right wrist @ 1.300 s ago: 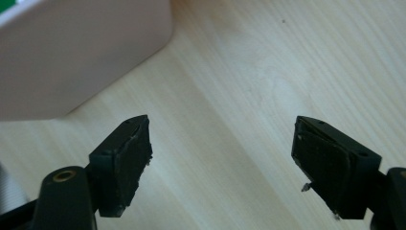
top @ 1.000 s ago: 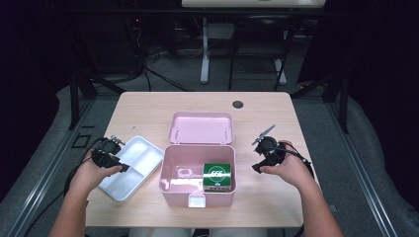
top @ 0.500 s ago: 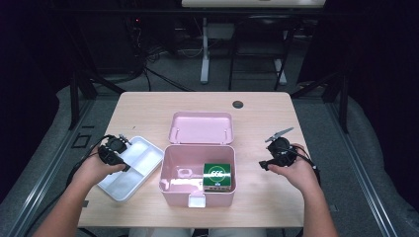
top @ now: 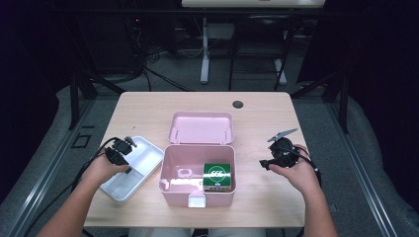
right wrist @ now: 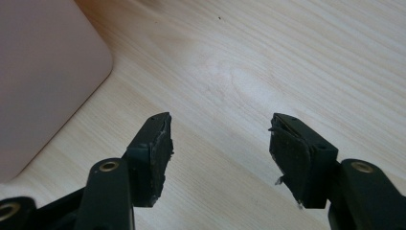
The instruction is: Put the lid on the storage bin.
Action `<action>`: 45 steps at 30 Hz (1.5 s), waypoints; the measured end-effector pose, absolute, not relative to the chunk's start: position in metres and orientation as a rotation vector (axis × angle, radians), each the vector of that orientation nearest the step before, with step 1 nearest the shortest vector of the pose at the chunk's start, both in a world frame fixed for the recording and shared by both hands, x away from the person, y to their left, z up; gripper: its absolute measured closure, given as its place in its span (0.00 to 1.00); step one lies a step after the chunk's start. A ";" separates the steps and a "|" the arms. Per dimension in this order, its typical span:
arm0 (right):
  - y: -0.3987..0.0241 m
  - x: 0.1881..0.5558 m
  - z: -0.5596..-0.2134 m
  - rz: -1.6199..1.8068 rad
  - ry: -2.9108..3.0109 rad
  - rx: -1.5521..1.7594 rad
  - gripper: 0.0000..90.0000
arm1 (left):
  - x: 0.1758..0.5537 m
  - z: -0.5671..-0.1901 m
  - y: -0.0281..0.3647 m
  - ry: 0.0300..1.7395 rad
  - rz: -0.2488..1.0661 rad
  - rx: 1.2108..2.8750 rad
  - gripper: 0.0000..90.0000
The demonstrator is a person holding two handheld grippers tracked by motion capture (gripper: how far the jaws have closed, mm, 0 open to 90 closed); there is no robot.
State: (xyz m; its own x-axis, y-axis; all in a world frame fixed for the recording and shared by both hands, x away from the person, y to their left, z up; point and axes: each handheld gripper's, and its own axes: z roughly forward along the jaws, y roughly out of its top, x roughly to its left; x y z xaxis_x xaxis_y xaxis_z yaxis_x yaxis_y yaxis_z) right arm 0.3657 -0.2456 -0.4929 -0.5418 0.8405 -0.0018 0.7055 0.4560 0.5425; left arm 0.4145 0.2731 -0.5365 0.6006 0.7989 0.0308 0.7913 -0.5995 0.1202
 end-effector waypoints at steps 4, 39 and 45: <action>-0.245 0.366 -0.494 0.703 2.439 1.324 0.49 | 0.418 -0.540 0.273 1.361 0.121 2.737 0.91; -0.247 0.369 -0.500 0.696 2.426 1.331 0.50 | 0.416 -0.499 0.282 1.279 0.074 2.774 0.99; -0.248 0.369 -0.502 0.699 2.428 1.343 0.50 | 0.410 -0.470 0.286 1.213 0.097 2.771 0.99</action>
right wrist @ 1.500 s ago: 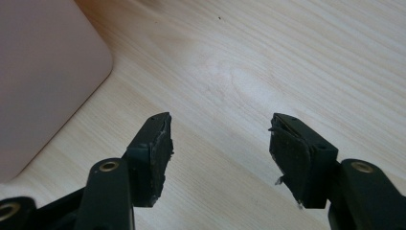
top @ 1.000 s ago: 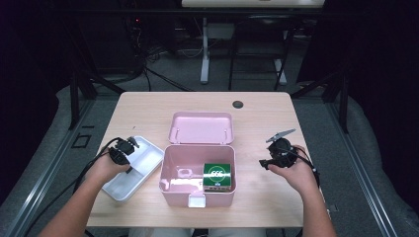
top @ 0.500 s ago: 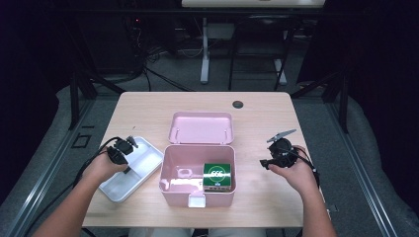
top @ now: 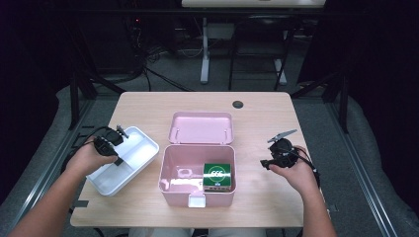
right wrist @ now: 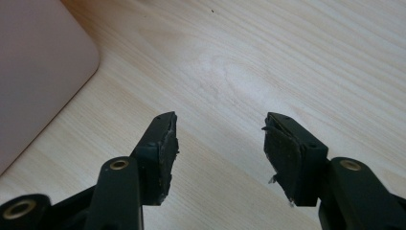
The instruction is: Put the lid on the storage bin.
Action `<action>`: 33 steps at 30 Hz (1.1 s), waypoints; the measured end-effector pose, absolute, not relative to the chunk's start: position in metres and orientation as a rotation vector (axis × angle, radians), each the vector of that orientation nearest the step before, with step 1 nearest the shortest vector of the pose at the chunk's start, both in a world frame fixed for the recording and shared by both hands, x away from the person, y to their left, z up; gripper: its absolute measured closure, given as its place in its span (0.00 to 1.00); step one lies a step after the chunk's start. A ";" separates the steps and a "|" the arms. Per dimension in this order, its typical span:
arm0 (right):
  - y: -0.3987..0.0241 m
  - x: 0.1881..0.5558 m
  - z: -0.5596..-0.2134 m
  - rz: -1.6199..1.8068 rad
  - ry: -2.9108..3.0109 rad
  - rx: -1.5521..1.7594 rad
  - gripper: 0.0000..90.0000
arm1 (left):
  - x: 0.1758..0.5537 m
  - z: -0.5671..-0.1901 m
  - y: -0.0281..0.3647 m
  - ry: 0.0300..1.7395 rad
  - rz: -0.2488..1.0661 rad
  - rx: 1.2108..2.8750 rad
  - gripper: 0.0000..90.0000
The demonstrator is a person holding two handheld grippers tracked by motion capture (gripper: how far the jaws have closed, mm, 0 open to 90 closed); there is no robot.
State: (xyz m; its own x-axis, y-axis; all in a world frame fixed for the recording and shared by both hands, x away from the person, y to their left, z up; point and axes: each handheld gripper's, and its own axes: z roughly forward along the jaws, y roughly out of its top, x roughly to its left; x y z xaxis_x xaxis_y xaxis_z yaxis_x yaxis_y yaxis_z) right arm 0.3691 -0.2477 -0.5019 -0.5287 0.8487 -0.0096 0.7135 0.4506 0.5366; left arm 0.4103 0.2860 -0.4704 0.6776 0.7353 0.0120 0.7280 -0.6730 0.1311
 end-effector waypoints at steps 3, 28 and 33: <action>-0.248 0.369 -0.502 0.698 2.431 1.345 0.50 | 0.405 -0.457 0.287 1.109 0.107 2.802 0.99; -0.252 0.371 -0.508 0.724 2.434 1.376 0.48 | 0.384 -0.384 0.272 0.776 0.134 2.962 0.99; -0.252 0.372 -0.509 0.719 2.435 1.385 0.48 | 0.383 -0.373 0.257 0.682 0.163 2.986 0.99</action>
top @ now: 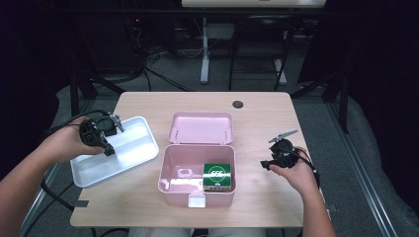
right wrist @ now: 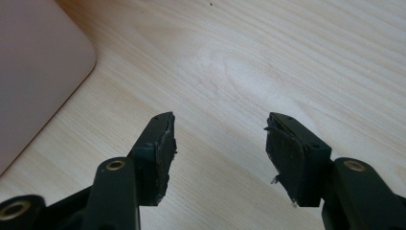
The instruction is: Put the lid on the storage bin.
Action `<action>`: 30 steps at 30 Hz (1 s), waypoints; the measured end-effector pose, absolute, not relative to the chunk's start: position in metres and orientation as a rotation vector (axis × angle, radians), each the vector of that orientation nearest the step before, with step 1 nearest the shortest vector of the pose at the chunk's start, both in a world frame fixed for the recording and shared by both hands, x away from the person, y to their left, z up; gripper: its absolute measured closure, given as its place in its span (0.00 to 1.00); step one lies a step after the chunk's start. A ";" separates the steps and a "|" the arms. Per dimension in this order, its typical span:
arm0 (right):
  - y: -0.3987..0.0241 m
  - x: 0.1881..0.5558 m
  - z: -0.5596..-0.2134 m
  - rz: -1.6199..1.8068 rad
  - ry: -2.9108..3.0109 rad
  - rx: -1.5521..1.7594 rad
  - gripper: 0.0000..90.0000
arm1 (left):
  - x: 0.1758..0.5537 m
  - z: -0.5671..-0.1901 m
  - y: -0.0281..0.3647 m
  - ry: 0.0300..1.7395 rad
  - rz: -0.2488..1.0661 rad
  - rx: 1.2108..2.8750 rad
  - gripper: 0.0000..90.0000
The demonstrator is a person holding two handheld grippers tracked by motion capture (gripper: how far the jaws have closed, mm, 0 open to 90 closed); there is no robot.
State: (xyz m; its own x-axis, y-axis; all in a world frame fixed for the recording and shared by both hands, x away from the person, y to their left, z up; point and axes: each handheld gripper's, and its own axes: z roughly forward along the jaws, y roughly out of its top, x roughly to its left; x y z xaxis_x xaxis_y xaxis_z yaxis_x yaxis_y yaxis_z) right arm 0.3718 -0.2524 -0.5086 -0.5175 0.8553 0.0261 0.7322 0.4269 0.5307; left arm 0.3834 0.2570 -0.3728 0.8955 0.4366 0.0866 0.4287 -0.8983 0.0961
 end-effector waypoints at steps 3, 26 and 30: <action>-0.253 0.372 -0.509 0.708 2.434 1.382 0.48 | 0.384 -0.371 0.244 0.621 0.154 3.006 0.99; -0.253 0.374 -0.513 0.707 2.444 1.386 0.48 | 0.379 -0.379 0.100 0.143 0.120 3.027 0.99; -0.253 0.374 -0.514 0.706 2.444 1.387 0.47 | 0.375 -0.383 0.082 0.091 0.118 3.014 0.99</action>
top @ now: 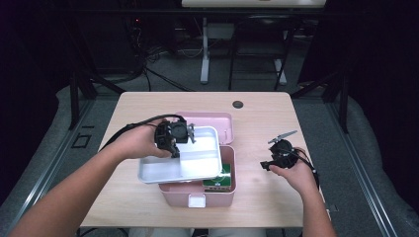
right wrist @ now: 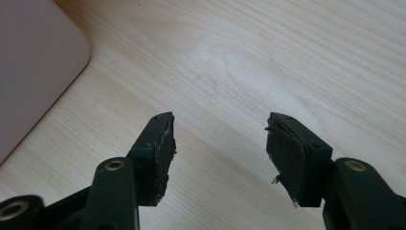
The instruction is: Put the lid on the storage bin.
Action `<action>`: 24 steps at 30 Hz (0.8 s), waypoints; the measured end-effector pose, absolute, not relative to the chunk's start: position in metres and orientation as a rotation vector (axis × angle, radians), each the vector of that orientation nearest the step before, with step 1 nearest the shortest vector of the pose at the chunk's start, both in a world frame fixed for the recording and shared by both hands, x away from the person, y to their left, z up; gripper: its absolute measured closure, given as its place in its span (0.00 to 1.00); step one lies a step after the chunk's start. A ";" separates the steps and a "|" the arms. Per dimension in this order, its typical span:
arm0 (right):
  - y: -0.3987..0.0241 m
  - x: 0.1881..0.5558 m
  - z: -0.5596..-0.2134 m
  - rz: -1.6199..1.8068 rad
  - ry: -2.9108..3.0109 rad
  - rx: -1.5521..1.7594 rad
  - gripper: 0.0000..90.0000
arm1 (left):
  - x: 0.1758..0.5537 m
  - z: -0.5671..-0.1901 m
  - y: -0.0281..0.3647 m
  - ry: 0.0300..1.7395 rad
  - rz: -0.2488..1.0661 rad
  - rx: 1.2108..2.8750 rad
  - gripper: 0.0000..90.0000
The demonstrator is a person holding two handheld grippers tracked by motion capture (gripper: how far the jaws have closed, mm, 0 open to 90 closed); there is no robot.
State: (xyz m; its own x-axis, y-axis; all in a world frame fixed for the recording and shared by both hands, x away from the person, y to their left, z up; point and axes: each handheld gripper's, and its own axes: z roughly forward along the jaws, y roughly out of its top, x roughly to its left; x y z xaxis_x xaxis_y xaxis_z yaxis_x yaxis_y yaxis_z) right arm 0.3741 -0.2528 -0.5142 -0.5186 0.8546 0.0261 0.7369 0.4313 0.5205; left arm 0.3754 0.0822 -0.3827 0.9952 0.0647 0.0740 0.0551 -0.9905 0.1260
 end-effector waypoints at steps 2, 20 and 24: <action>-0.253 0.374 -0.514 0.705 2.444 1.388 0.47 | 0.373 -0.385 0.076 0.070 0.119 3.020 0.99; -0.250 0.375 -0.516 0.701 2.454 1.382 0.47 | 0.367 -0.406 0.045 -0.020 0.107 3.023 0.99; -0.250 0.375 -0.516 0.696 2.454 1.374 0.47 | 0.367 -0.410 0.041 -0.027 0.103 3.023 0.99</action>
